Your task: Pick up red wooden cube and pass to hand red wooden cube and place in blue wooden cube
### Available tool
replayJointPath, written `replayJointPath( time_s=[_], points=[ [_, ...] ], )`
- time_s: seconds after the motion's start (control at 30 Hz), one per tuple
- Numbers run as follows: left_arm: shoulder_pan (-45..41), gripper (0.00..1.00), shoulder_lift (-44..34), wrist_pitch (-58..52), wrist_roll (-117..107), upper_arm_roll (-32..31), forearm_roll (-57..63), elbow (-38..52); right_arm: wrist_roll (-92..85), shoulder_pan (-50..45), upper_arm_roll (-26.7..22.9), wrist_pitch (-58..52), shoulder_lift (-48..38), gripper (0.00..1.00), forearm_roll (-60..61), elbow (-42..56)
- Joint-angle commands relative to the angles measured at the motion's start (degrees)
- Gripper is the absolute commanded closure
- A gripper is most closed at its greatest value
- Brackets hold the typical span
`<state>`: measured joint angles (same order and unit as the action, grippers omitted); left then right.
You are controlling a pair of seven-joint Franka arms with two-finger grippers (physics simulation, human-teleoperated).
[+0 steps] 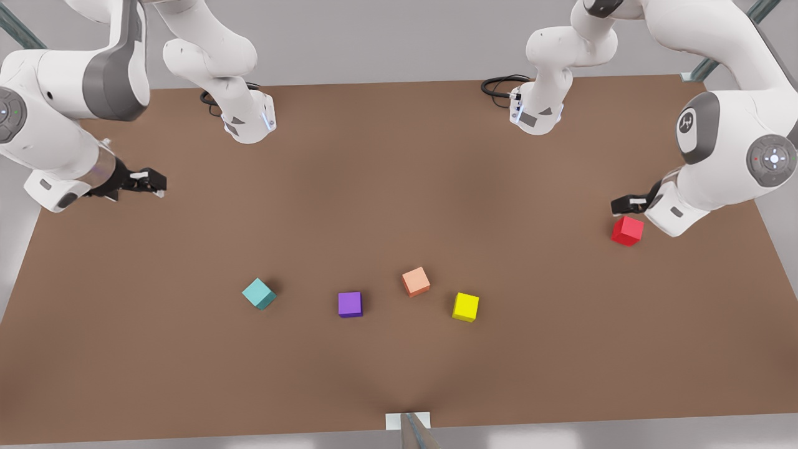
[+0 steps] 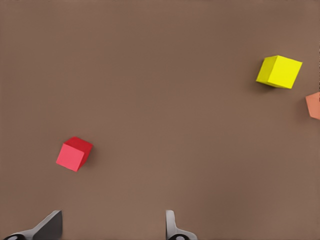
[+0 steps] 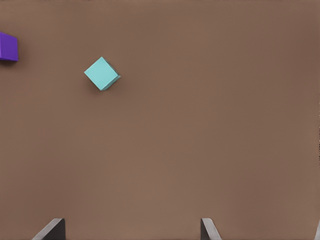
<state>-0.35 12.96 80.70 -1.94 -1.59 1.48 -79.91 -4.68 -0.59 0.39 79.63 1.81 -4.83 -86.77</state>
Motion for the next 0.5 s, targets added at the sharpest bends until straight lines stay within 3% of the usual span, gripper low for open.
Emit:
replayJointPath(
  time_s=[0.0,0.07,0.13,0.27,0.47],
  points=[
    [0.00,0.00,-0.12,2.36,-0.96,0.01,-0.16,0.02,-1.91,-1.17,-0.04,2.55,-0.06,0.00,0.00,0.02],
    [0.17,0.00,-0.12,2.62,-0.96,0.10,-0.25,-0.25,-2.00,-1.17,-0.04,2.63,0.12,0.00,-0.09,-0.06],
    [0.26,0.02,-0.12,12.80,6.85,4.84,-0.43,-10.17,-2.00,-1.17,-0.04,2.46,0.38,0.00,0.00,-0.24],
    [0.44,0.01,0.75,31.17,45.86,13.54,-0.34,-25.72,-2.00,-1.17,-0.04,2.37,0.56,0.00,0.08,-0.59],
    [4.30,0.00,4.45,45.77,75.33,17.15,-1.31,-33.99,-2.08,-1.26,-0.04,1.84,1.88,0.00,-0.36,0.90]
  ],
)
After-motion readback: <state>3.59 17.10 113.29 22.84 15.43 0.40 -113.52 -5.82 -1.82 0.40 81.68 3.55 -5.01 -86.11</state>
